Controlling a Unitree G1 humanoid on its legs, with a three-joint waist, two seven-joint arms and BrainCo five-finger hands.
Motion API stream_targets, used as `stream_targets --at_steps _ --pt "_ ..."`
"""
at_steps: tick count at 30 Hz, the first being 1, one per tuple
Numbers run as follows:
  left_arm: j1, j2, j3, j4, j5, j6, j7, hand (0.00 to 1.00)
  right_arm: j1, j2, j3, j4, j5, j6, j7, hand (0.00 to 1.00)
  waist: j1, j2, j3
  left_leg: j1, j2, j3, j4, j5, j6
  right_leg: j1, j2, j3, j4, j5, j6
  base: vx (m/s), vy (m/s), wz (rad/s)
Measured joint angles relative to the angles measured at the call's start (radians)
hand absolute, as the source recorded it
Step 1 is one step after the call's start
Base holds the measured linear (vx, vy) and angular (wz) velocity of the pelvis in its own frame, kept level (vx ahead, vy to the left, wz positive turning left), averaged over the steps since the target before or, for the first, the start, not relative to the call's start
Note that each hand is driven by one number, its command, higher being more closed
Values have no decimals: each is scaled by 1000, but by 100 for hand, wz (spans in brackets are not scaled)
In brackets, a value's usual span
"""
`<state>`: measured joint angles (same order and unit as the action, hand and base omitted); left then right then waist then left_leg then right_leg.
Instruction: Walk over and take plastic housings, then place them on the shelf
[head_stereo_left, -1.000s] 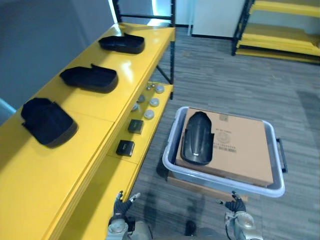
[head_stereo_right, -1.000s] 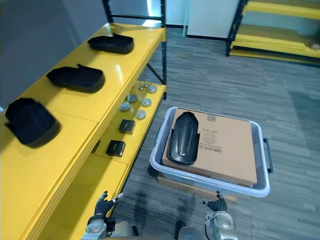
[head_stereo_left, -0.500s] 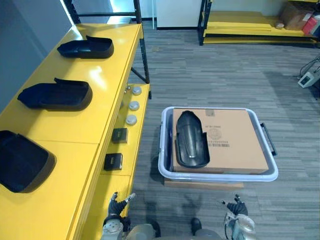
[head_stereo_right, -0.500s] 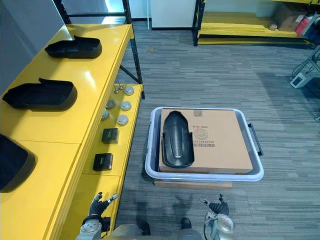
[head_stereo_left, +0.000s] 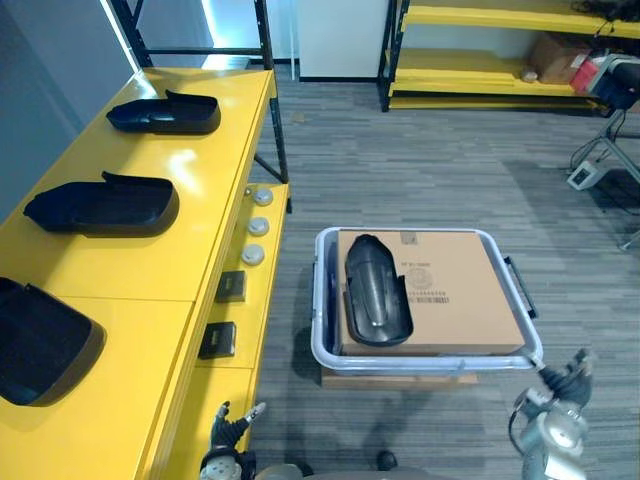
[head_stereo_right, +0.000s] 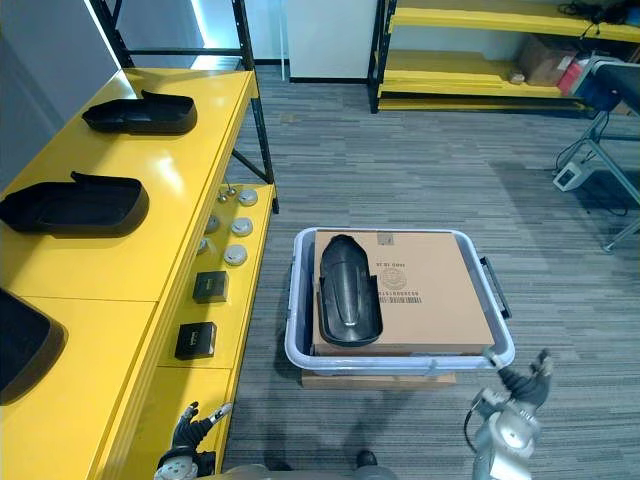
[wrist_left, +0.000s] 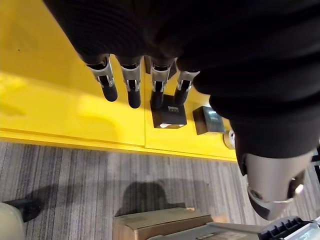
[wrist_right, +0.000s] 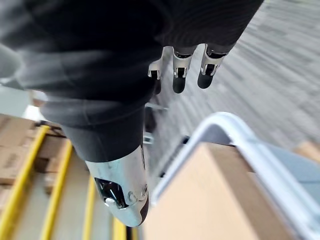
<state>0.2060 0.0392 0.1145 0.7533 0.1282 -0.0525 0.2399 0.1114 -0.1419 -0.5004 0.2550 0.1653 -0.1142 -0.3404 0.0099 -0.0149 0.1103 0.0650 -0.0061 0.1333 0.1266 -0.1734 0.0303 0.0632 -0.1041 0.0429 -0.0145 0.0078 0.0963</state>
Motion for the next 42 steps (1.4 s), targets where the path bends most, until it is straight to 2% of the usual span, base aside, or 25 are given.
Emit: stream_targets --at_steps 5,10,12,17,20,22,26,33,34,42 --pt "15 6 4 3 0 -2 -1 0 -95 -46 61 -134 -102 -34 -28 0 2 -16 -9 -13 -23 -34 -44 44 2 -19 -16 -36 -11 0 1 -128 -36 13" --pt "14 8 5 3 0 -12 -4 0 -149 -64 189 -160 -234 -29 -12 0 5 -16 -8 -29 -29 -81 -94 86 -5 -42 -20 -76 -10 5 5 -105 -46 25" --pt "14 11 5 2 0 -18 -4 0 -178 -64 224 -141 -290 -14 -6 0 8 -17 -8 -38 -31 -94 -93 90 -6 -47 -21 -89 -10 7 5 -32 -15 18" --pt "12 19 2 3 1 -22 -4 0 -292 -64 302 44 -388 49 -9 0 15 -17 -2 -67 -34 -106 -86 96 0 -54 -23 -100 -24 18 8 24 6 8" --pt "-2 19 -3 -3 1 -24 1 0 -373 -63 334 166 -450 91 -12 0 31 -8 27 -98 -37 -111 -68 96 1 -71 -25 -105 -24 24 7 16 15 9" --pt "-19 18 -4 -7 1 -24 3 0 -430 -62 340 233 -473 109 -23 0 34 0 67 -120 -38 -130 -42 96 1 -73 -26 -124 -24 34 8 -17 12 24" --pt "-38 17 -27 -48 0 -30 27 0 -595 -61 354 413 -492 153 -36 0 61 21 140 -210 -39 -147 12 95 2 -132 -27 -127 -23 69 7 -67 33 11" --pt "-66 22 -46 -58 -12 -42 63 0 -805 -68 294 649 -520 201 -79 0 65 37 218 -294 -48 -154 67 91 8 -190 -36 -125 -21 101 8 -108 47 4" --pt "-75 22 -49 -58 -19 -42 72 0 -838 -80 278 684 -534 209 -91 100 67 39 234 -302 -50 -154 72 91 8 -194 -36 -126 -21 105 5 -108 40 -1" --pt "-112 31 -84 -37 -41 -41 93 0 -934 -138 273 762 -570 249 -98 100 86 40 245 -341 -47 -154 72 101 -1 -233 -30 -126 -20 103 -4 -65 2 -1"
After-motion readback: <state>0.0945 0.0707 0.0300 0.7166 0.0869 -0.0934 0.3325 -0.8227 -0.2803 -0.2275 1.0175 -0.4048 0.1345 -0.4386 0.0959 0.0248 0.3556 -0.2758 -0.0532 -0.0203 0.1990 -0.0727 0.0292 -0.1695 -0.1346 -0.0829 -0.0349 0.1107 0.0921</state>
